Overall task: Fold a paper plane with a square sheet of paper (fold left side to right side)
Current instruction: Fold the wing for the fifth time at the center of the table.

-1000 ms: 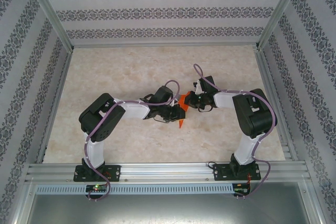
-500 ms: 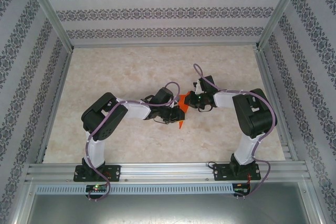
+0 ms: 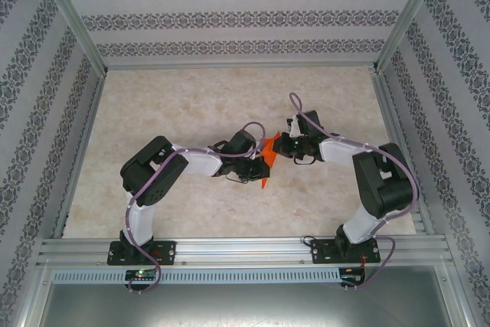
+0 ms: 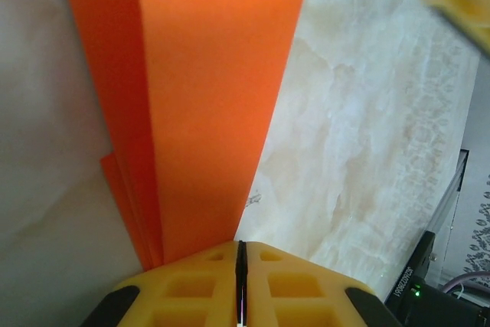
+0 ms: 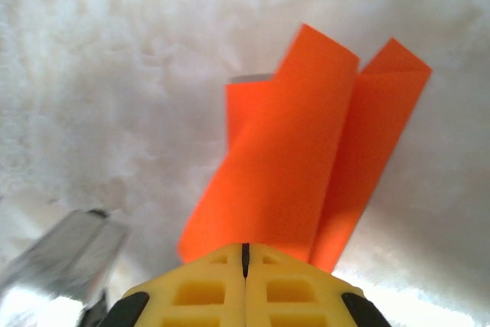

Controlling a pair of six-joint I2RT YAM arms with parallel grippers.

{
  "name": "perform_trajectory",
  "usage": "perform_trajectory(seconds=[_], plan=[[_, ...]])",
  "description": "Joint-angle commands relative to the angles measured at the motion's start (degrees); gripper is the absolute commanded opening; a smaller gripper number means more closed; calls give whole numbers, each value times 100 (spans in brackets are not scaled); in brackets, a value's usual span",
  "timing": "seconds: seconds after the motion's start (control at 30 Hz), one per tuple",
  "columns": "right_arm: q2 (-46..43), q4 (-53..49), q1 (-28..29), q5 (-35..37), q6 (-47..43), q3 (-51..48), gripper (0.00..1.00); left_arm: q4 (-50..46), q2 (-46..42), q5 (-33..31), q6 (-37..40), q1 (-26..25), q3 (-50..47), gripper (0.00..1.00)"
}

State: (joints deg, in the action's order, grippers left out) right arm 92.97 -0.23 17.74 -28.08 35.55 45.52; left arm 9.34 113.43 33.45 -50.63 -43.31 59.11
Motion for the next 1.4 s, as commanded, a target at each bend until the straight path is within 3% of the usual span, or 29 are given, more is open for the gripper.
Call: perform_trajectory(seconds=[0.0, 0.27, 0.53, 0.9, 1.37], plan=[[-410, -133, -31, -9, -131, -266, 3, -564, 303, -329, 97, -178, -101, 11], [-546, 89, 336, -251, -67, -718, 1, -627, 285, -346, 159, -178, -66, 11], [129, 490, 484, -350, -20, -474, 1, -627, 276, -317, 167, -181, -48, 10], [743, 230, 442, 119, -587, 40, 1, -627, 252, -296, 185, -194, -57, 10], [1128, 302, 78, 93, -998, 392, 1, -602, 261, -285, 201, -195, -71, 10]])
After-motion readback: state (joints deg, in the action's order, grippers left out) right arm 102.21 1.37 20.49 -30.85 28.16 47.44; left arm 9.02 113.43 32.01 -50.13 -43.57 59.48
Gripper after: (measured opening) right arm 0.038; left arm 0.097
